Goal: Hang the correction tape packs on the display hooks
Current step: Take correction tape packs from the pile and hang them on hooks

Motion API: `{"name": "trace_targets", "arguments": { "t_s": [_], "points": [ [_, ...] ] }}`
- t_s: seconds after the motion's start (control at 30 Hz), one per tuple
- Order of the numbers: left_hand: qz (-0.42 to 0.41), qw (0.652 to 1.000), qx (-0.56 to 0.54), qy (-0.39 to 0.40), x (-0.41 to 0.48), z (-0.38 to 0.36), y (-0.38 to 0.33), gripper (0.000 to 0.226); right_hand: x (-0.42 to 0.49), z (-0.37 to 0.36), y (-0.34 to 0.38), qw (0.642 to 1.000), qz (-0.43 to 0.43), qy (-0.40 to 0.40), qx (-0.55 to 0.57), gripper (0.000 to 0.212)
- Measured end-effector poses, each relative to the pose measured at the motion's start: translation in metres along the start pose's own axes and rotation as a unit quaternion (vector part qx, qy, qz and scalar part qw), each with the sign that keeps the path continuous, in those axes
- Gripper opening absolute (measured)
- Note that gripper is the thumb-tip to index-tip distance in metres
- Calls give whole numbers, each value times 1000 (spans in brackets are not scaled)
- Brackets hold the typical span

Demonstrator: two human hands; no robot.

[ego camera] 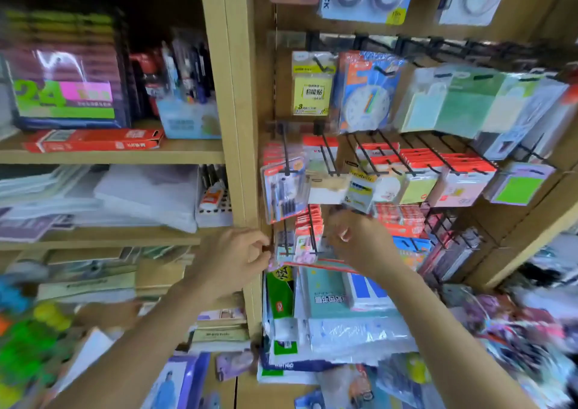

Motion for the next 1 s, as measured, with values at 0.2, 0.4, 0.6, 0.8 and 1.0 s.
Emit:
{"name": "trace_targets", "arguments": {
  "t_s": [0.2,0.4,0.6,0.8,1.0],
  "points": [
    [239,957,-46,157,-145,-99,57,42,-83,-110,-44,981,-112,161,8,20],
    [437,850,-80,282,-314,-169,81,43,-187,-217,-56,922,-173,345,15,21],
    [548,780,-102,285,-415,-175,95,11,-264,-295,-50,869,-192,455,30,11],
    [655,702,-91,262,-488,-200,135,30,-313,-369,-57,822,-180,540,22,9],
    [636,721,-101,258,-510,-263,179,37,-321,-465,-72,788,-86,609,-30,27]
  ]
}}
Point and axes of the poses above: each hand's wrist, its own x-axis towards the middle knuckle, its own z-axis out of the back of the hand, y = z × x, the point moved 7 cm from there along x, towards the middle knuckle, and after that the axes turned 10 degrees about -y, right-handed, at the moved point
